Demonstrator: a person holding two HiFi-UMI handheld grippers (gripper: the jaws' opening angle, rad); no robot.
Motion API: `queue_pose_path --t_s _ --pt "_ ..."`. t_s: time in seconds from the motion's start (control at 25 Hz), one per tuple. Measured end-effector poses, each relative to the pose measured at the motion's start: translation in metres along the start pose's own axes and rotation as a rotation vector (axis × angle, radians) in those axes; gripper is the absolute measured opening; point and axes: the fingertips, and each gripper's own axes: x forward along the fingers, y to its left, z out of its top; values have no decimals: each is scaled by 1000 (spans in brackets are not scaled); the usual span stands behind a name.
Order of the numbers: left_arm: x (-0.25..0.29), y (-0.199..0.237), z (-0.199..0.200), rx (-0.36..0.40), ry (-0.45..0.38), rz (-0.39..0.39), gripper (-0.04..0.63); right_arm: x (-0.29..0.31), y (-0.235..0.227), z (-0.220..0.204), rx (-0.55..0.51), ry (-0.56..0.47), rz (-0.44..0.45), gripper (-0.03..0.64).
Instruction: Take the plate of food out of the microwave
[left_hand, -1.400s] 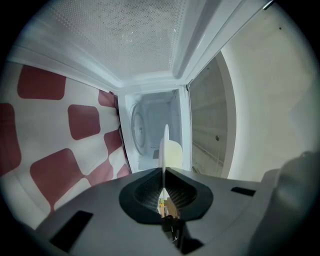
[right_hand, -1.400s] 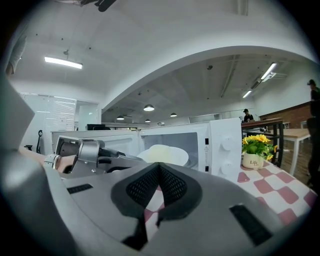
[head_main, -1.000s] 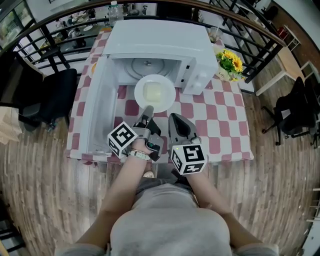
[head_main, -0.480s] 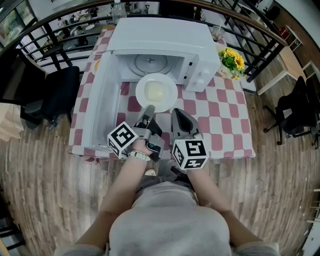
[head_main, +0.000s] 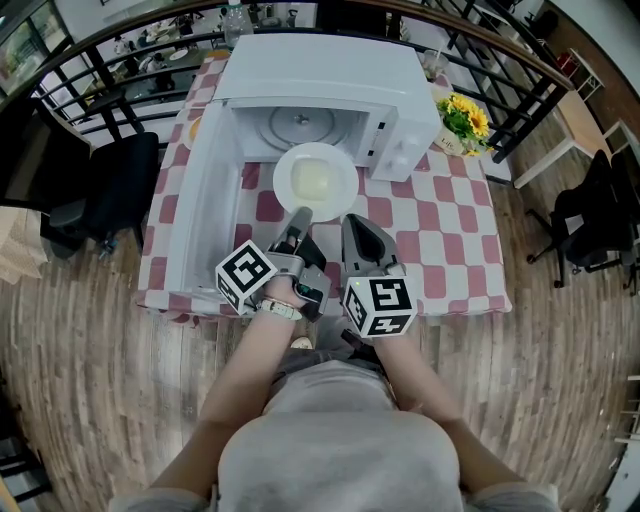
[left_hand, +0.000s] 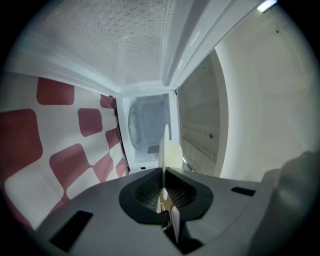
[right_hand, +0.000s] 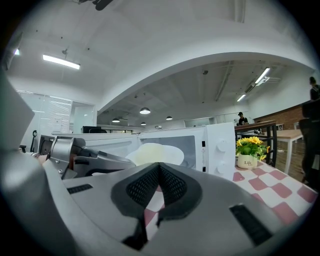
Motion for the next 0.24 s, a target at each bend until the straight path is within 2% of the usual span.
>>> queue_pose_path --t_s 0.24 --pt "0 -3 -1 -1 2 -7 17 -1 3 2 -2 -2 17 23"
